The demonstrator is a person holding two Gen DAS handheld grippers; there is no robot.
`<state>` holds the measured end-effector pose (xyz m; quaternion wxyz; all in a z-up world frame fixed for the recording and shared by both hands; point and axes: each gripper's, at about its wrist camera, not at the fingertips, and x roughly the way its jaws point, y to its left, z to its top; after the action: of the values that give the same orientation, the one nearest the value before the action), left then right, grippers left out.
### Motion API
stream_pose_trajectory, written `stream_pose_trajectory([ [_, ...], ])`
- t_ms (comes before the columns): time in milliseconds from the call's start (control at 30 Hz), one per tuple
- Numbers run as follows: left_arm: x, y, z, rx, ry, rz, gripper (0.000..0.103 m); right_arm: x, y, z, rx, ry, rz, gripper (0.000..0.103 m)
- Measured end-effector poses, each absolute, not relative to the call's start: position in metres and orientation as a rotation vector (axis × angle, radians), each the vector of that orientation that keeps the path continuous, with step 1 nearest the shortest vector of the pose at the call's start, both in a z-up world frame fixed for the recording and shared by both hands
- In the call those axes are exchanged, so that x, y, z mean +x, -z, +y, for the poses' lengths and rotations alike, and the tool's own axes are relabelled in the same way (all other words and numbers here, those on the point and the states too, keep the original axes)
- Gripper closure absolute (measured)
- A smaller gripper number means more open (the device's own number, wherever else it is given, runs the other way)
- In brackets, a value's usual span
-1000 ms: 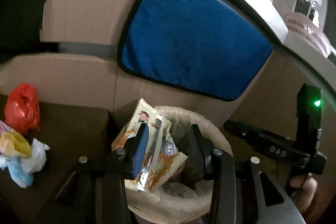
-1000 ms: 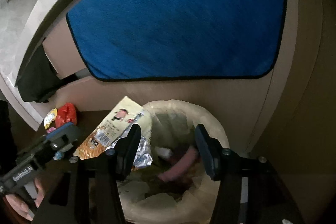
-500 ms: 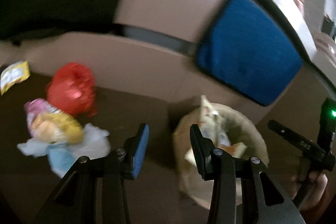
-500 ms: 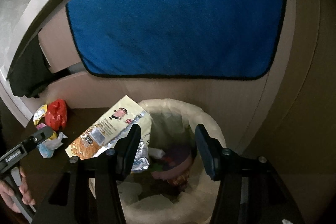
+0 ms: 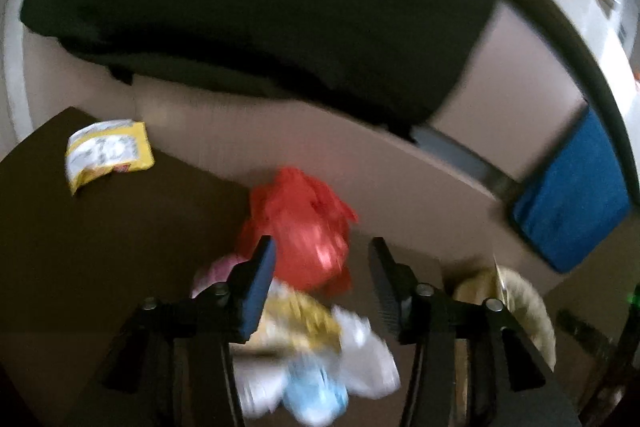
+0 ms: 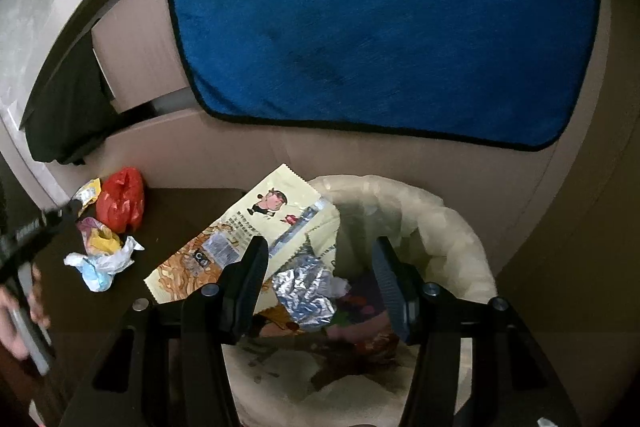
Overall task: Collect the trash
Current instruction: 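Grasp the red plastic bag with the left tool while the right tool reaches toward the tissue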
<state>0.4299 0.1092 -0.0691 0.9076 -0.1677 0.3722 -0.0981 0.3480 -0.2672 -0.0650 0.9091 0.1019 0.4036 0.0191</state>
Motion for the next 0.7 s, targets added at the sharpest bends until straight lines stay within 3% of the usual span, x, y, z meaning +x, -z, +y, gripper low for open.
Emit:
stream_pose_trajectory([
  [267, 0.505, 0.112, 0.122, -0.49, 0.206, 0.984, 0.052, 0.349, 0.072, -0.265, 0.208, -0.027, 0.858, 0.051],
  [433, 0.5, 0.111, 0.106, -0.423, 0.235, 1.023, 0.052, 0.349, 0.072, -0.265, 0.197, -0.013, 0.863, 0.051],
  [700, 0.449, 0.084, 0.115, -0.371, 0.279, 0.96, 0.063, 0.35, 0.057, -0.226, 0.206, -0.081, 0.831, 0.051],
])
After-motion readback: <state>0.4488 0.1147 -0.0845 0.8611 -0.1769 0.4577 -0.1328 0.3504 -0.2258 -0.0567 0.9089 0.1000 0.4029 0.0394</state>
